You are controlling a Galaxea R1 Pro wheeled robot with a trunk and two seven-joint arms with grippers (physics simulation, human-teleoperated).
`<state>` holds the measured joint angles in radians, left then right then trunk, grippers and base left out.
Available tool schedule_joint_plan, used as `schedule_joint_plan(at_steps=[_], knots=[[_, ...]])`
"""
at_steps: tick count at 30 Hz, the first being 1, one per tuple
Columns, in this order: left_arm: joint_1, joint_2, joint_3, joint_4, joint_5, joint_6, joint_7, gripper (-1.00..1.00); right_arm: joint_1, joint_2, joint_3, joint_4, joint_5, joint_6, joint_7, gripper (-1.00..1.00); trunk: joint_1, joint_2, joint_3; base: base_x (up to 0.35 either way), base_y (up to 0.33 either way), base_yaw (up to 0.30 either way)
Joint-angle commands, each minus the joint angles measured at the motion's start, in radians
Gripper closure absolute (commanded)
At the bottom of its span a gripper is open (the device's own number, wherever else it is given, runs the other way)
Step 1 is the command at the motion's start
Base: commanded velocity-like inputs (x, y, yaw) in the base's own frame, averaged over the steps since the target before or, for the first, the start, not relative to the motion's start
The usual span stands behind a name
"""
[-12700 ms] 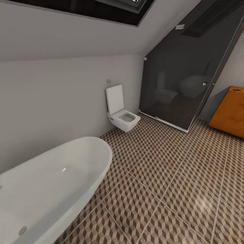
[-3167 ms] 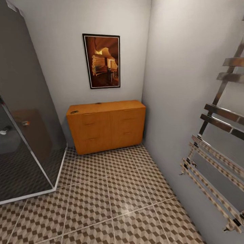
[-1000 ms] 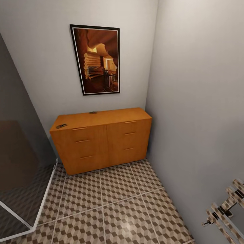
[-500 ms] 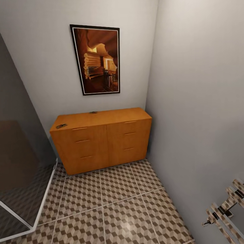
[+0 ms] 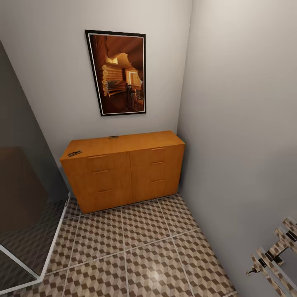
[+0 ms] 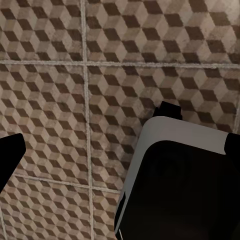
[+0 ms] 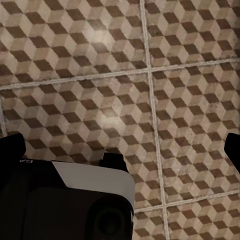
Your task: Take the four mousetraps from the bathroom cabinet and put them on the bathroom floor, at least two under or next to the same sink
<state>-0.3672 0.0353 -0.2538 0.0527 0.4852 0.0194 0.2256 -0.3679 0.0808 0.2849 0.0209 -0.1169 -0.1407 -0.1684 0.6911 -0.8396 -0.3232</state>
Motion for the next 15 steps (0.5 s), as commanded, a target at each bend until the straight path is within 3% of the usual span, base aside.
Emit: schedule_joint_plan(at_steps=[1,15], knots=[[-0.001,0.0,-0.008,0.001,0.007,0.002,0.001,-1.0,-0.001,0.001,0.008,0.002,-0.01,-0.005,-0.002,-1.0,0.0,-0.001,-0.001,0.0,0.0,0.0],[-0.001,-0.001,-0.008,0.001,0.007,0.002,0.001,-1.0,-0.001,0.0,0.008,0.002,-0.01,-0.005,-0.002,-1.0,0.0,-0.001,-0.001,0.0,0.0,0.0]])
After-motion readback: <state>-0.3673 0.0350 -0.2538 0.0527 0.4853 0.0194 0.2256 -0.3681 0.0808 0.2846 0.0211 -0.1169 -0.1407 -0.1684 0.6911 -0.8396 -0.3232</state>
